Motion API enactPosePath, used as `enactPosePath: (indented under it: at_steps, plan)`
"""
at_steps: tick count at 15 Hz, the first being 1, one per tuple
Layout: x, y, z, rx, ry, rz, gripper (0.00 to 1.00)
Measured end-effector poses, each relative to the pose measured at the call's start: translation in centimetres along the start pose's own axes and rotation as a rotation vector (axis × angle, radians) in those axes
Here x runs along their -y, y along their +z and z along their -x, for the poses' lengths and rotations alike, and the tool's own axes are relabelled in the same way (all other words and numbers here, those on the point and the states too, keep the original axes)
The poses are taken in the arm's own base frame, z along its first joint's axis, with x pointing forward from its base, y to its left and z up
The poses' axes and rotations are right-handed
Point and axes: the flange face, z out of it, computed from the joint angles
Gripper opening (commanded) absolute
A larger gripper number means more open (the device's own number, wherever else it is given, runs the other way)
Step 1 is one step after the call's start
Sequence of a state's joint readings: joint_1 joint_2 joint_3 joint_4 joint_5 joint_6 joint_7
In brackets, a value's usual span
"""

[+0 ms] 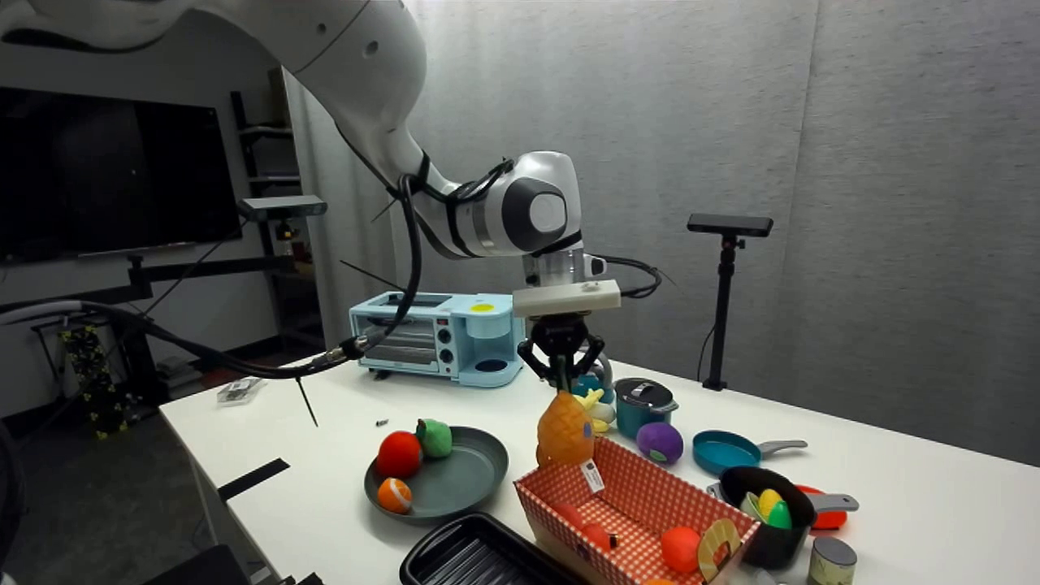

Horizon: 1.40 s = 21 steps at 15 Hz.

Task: Put the plushy in the basket on the plate and then put it back in the basket

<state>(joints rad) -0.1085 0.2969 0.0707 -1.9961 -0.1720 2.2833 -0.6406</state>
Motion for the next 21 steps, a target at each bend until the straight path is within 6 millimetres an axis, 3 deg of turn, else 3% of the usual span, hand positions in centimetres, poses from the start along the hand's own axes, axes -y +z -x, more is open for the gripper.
enactPosePath:
  at_steps: [3,6,15,21]
  plan:
    - [1.6,-1.4,0.1,-0.008,-0.059,0.008,0.05]
    - [4.3,-1.5,0.1,0.003,-0.132,0.001,0.05]
    - [13.7,1.4,-0.1,0.079,-0.342,-0.055,0.05]
    - [15.8,2.8,-0.4,0.110,-0.444,-0.058,0.05]
